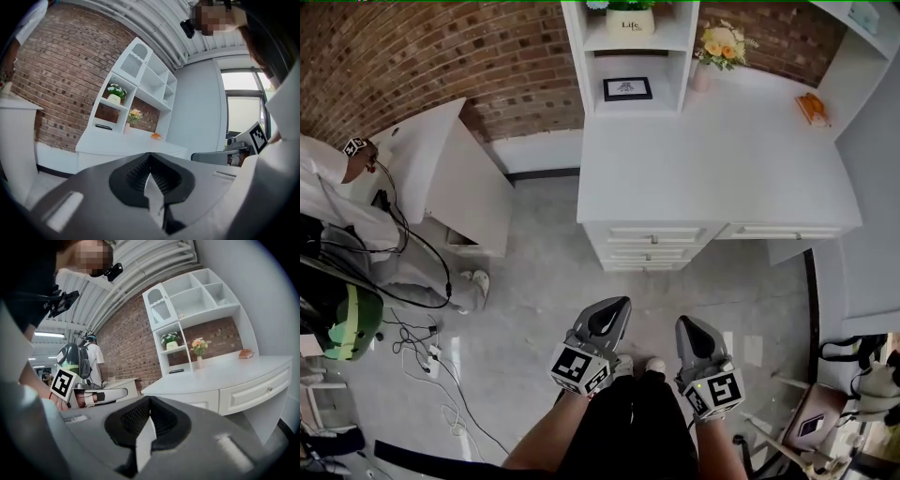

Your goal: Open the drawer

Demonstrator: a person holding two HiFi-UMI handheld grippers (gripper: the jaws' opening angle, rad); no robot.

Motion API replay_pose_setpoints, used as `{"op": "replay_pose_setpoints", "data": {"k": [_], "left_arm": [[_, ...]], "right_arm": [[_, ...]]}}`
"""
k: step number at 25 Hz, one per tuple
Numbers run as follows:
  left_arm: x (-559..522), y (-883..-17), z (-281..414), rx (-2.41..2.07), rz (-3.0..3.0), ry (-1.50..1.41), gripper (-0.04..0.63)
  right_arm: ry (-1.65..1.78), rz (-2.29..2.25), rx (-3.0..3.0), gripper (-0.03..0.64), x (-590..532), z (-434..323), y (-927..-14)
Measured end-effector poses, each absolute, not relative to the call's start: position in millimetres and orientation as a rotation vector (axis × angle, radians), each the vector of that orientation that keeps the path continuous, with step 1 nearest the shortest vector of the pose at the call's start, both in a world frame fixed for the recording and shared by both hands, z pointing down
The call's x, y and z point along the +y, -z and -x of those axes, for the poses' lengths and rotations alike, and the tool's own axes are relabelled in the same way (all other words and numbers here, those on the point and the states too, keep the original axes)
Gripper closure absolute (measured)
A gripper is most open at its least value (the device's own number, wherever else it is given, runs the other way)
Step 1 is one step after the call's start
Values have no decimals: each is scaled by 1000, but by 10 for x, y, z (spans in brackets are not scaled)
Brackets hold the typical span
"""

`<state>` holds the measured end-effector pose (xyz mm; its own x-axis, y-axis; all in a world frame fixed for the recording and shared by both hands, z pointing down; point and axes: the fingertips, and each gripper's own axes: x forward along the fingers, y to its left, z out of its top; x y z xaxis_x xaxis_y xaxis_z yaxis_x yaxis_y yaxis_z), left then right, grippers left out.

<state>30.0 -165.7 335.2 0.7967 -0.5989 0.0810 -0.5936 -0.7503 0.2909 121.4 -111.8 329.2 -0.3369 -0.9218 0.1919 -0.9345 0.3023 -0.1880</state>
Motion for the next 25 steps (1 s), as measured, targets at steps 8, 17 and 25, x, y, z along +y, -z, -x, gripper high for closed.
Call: {"op": "replay_pose_setpoints", "data": {"k": [8,17,25], "left_arm": [[-1982,-3818,-508,-898,-2644,40,594],[-2398,-4531,-605,-914,-2623,37,594],[-2648,-4990,-617,-963,-2603,20,594]], "right_arm": [[-371,-1752,-2478,617,-1596,-1274,-3817],[-309,-1719,-2493,617,-2191,-1230,-4371],[-291,-1744,-2458,609,-2597,-1267,-4819]]}}
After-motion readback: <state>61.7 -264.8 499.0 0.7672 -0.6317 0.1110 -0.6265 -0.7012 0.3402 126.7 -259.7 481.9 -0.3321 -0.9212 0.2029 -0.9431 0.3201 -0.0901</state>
